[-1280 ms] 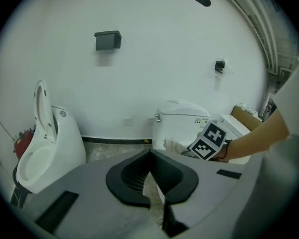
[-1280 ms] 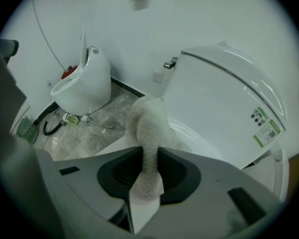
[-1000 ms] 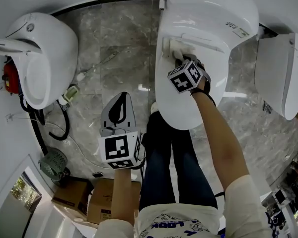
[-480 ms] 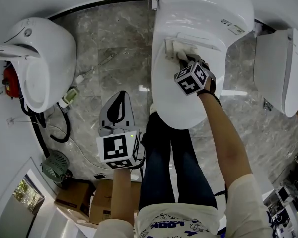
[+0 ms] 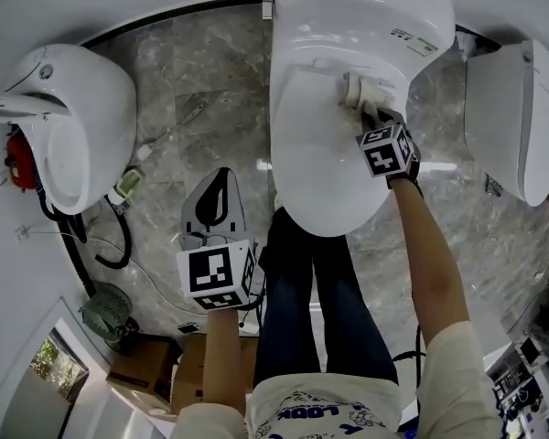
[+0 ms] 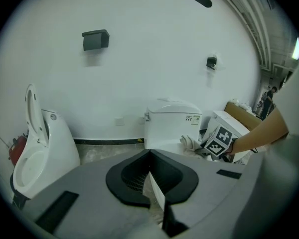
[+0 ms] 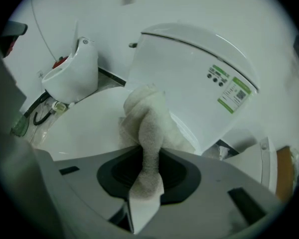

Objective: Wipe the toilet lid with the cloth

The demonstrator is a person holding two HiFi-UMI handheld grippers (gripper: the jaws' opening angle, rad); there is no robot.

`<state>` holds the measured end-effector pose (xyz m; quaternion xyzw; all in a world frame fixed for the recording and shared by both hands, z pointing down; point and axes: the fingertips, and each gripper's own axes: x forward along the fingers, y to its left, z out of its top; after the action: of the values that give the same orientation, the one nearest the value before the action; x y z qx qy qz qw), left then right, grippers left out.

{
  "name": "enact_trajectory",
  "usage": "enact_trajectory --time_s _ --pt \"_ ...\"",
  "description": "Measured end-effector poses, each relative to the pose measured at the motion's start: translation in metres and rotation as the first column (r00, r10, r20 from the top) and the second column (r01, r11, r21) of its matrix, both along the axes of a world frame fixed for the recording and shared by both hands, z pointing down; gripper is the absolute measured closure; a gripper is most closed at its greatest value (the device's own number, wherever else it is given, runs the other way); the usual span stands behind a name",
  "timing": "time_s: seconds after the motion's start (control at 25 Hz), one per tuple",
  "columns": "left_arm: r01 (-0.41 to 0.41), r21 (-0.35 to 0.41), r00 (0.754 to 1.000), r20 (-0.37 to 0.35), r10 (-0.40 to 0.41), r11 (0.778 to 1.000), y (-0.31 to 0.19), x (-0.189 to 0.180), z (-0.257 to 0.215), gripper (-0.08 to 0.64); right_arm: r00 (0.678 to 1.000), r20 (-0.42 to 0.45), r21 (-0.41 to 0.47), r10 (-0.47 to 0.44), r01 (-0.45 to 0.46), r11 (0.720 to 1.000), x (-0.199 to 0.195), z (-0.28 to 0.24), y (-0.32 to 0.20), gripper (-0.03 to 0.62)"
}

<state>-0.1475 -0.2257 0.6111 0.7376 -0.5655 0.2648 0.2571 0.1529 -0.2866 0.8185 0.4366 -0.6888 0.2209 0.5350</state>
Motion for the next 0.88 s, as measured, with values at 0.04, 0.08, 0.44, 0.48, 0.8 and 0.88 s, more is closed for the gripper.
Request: enact_trajectory --time_s 0.04,0.08,0.44,0.48,0.8,0.88 --pt "-0.005 0.0 1.0 0.001 0.005 1.0 0.0 0.002 0.0 0.557 0.999 0.003 -0.002 0.036 -0.036 0.999 0.01 0.001 0.004 0.508" --pt "-0.009 -0.001 1.0 0.001 0.009 1.0 0.001 0.005 0.0 0.557 0.997 0.008 -0.006 0.074 -0.074 0.997 0.021 0.002 0.009 0.509" --pt "-0.034 0.0 0.999 -0.001 0.034 0.999 0.007 0.022 -0.001 0.557 0.956 0.005 -0.037 0.294 -0.294 0.955 0.079 0.009 0.051 0.509" --pt "-0.036 0.0 0.999 -0.001 0.036 0.999 0.009 0.023 -0.001 0.557 0.952 0.0 -0.037 0.305 -0.304 0.952 0.081 0.009 0.054 0.509" --pt "-0.037 -0.007 0.999 -0.005 0.037 0.999 0.021 0.022 0.002 0.557 0.907 -0.037 -0.054 0.42 -0.422 0.905 0.095 0.013 0.088 0.509" --pt "-0.035 -0.008 0.999 -0.004 0.035 0.999 0.024 0.021 0.002 0.557 0.891 -0.046 -0.059 0.452 -0.454 0.889 0.096 0.012 0.094 0.509"
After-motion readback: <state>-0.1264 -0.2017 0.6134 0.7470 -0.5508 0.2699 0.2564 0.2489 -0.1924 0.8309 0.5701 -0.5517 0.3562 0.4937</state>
